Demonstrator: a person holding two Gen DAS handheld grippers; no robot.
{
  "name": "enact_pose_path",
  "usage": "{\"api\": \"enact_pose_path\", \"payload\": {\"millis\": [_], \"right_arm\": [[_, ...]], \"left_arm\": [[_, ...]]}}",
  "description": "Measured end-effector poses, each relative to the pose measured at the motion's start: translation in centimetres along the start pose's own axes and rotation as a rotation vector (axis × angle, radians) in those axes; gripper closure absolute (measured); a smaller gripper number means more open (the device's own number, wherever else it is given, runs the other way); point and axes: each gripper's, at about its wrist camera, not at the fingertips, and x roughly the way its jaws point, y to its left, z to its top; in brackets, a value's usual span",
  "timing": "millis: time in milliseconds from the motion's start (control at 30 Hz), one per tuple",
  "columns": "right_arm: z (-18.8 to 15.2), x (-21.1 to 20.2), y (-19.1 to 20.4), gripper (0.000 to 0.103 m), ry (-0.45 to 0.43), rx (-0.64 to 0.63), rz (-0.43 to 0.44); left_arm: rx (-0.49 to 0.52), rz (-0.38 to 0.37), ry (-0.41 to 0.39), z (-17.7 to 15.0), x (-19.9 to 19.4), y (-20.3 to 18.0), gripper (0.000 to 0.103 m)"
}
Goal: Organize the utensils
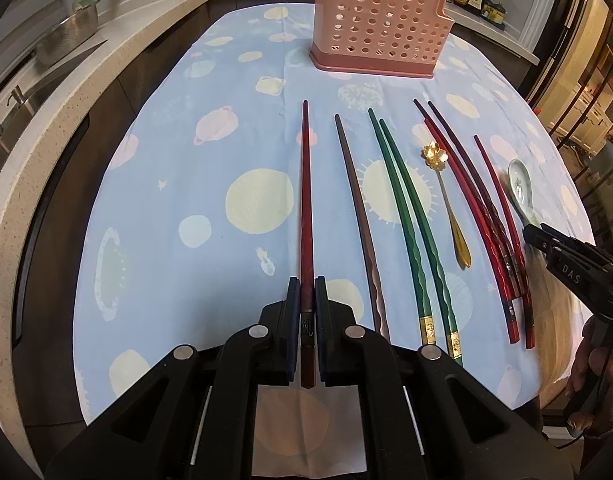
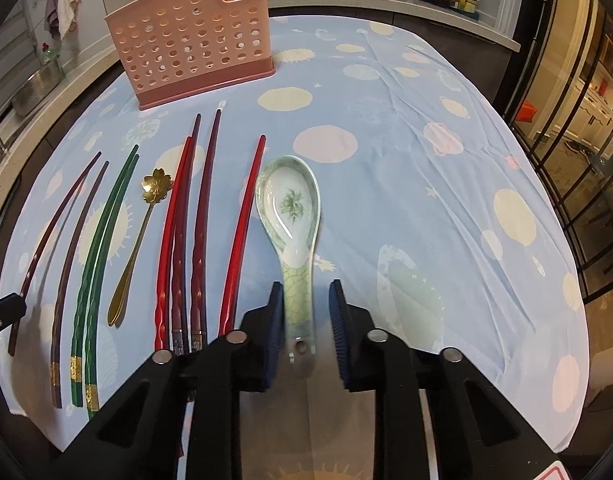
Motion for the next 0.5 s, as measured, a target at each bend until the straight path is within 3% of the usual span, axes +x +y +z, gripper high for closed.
{"api": "enact_pose_path", "payload": {"millis": [500], "right_arm": [[-1.8, -1.4, -0.9, 0.091, -0.001, 0.022, 0.036]], "left_arm": [[0.003, 0.009, -0.031, -0.9, -2.1, -0.2, 0.096]]}}
